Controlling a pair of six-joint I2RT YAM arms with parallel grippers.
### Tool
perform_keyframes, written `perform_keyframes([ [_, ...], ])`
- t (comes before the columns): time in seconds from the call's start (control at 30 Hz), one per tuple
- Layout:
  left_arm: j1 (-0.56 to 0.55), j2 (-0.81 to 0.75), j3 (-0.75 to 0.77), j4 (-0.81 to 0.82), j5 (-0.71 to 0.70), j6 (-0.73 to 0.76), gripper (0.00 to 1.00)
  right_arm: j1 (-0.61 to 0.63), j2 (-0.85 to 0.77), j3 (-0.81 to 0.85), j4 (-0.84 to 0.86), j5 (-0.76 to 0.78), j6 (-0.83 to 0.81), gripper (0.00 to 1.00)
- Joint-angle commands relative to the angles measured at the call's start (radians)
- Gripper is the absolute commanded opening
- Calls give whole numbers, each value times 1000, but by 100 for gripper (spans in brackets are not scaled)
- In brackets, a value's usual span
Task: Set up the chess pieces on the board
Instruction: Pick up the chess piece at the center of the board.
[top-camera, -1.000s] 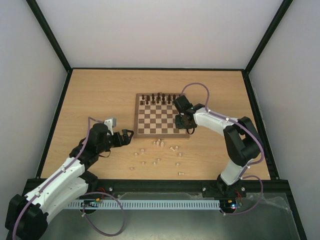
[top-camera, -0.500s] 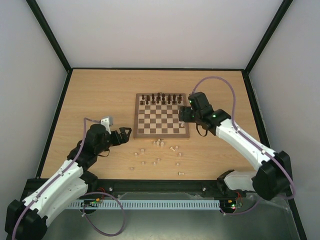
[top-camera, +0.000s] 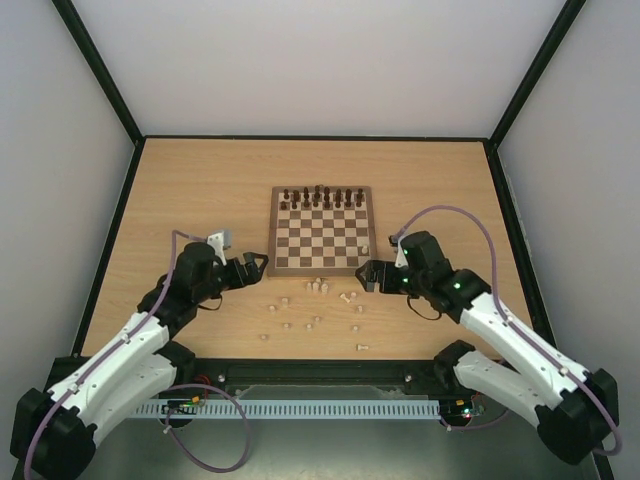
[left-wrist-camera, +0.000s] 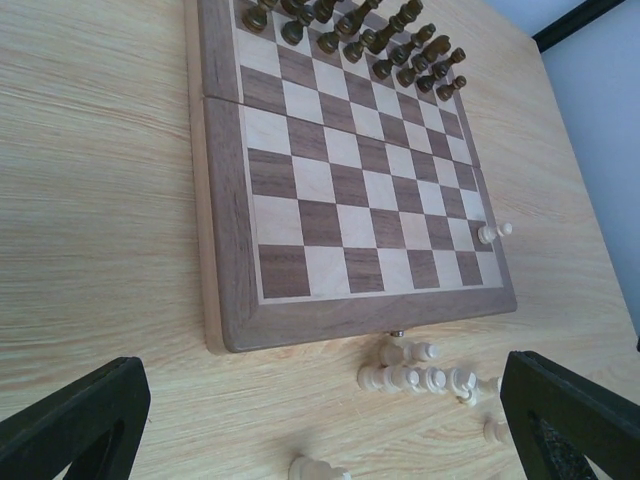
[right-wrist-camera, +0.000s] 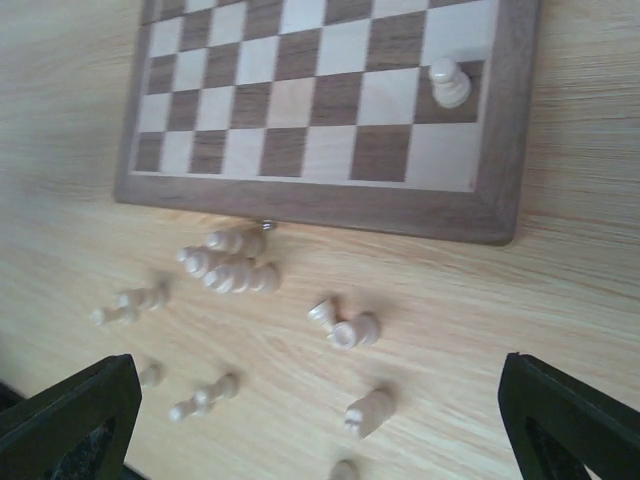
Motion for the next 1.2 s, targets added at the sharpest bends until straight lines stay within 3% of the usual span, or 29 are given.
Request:
perform_keyframes([
  [0.0, -7, -31, 19, -32, 35, -2, 99, 21, -94, -41, -37, -70, 94, 98],
  [0.13, -9, -49, 14, -52, 26, -16, 99, 136, -65, -91, -34, -9, 178, 80],
  [0.23, -10, -49, 21, -73, 8, -12, 99, 247, 5, -106, -22, 70, 244, 57],
  [0.27, -11, -51, 23, -81, 3, -10, 99, 288, 41, -89, -44, 138, 261, 55],
  [0.43, -10, -61, 22, -95, -15, 0, 99, 461, 200, 23, -175, 414, 322, 51],
  [0.7, -13, -70, 23, -94, -27, 19, 99, 495, 356, 133, -189, 522, 292, 45],
  [0.93, -14, -85, 14, -102, -36, 24, 99, 403, 427, 147, -126, 444, 208, 36],
  [1.17, -13, -89, 13, -101, -35, 28, 99, 373, 471, 163, -80, 379, 159, 36],
])
